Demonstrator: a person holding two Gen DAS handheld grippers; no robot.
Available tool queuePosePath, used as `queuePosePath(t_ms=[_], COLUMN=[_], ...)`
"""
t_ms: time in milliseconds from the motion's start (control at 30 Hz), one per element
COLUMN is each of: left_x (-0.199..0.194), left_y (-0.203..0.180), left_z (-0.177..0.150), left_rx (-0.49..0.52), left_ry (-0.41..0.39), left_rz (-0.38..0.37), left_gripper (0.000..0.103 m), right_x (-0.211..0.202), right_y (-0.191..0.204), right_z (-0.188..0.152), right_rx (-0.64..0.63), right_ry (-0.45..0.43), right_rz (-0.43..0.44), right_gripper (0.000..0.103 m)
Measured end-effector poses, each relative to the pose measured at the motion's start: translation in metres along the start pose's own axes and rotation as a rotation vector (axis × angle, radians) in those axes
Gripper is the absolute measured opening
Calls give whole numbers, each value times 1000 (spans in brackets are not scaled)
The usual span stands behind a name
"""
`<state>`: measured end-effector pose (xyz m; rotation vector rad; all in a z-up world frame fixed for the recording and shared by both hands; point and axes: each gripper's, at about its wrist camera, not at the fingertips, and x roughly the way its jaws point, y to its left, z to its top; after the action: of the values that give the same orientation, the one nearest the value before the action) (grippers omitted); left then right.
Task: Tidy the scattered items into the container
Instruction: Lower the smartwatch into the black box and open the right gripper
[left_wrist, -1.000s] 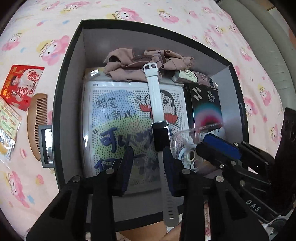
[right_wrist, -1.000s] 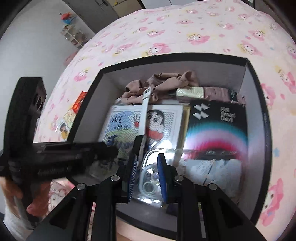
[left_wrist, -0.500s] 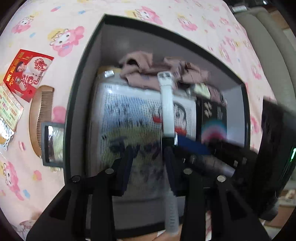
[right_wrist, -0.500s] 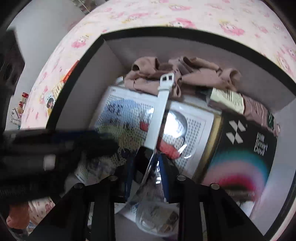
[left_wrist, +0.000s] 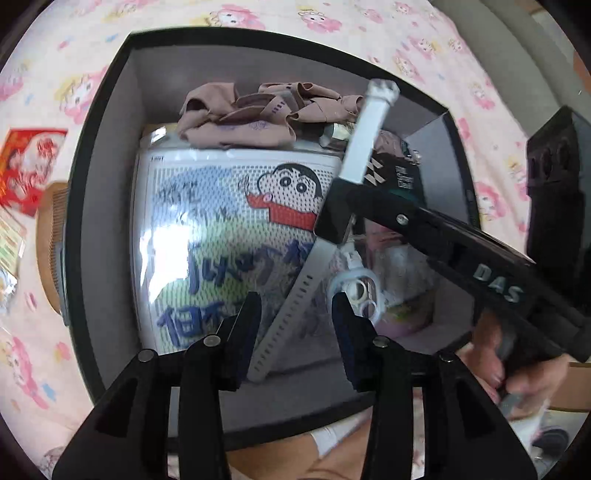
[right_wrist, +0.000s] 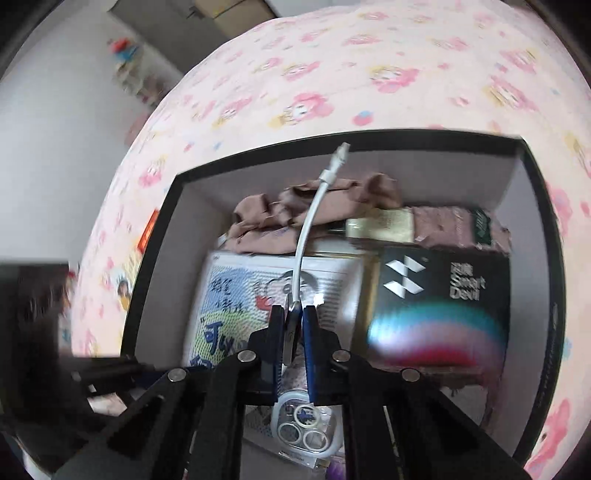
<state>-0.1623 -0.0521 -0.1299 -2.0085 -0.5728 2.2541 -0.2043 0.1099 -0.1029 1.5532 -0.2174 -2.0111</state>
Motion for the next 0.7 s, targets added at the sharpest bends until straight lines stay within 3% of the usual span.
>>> queuePosePath(t_ms=[67, 200, 267, 367, 433, 500, 600, 700], left_x=[7, 29, 31, 26, 25, 27, 30, 30], left_y=[-9, -34, -39, -32, -21, -14, -10, 0], left_z=[5, 9, 9, 16, 20, 20, 24, 38], left_rx=[25, 163, 205, 178, 138, 126, 128, 79], left_ry=[11, 80, 84, 66, 69, 85, 65, 37], left_rz=[47, 164, 204, 251, 203, 185, 261, 289], left_gripper=[40, 41, 44, 39, 38, 34, 34, 34], right_x=[3, 9, 4, -18, -32, -29, 6, 28], right_y=[-8, -14, -15, -13, -9, -4, 1, -6], right_z=[2, -2, -5, 0, 7, 15, 26, 20], right_rx=[47, 45, 34, 2, -42, -86, -102, -88], right_ry=[18, 94, 105, 35, -53, -77, 10, 104], right_rz=[22, -85, -79, -94, -115, -128, -63, -116], right_gripper=[8, 9, 9, 9, 9, 9, 9, 9])
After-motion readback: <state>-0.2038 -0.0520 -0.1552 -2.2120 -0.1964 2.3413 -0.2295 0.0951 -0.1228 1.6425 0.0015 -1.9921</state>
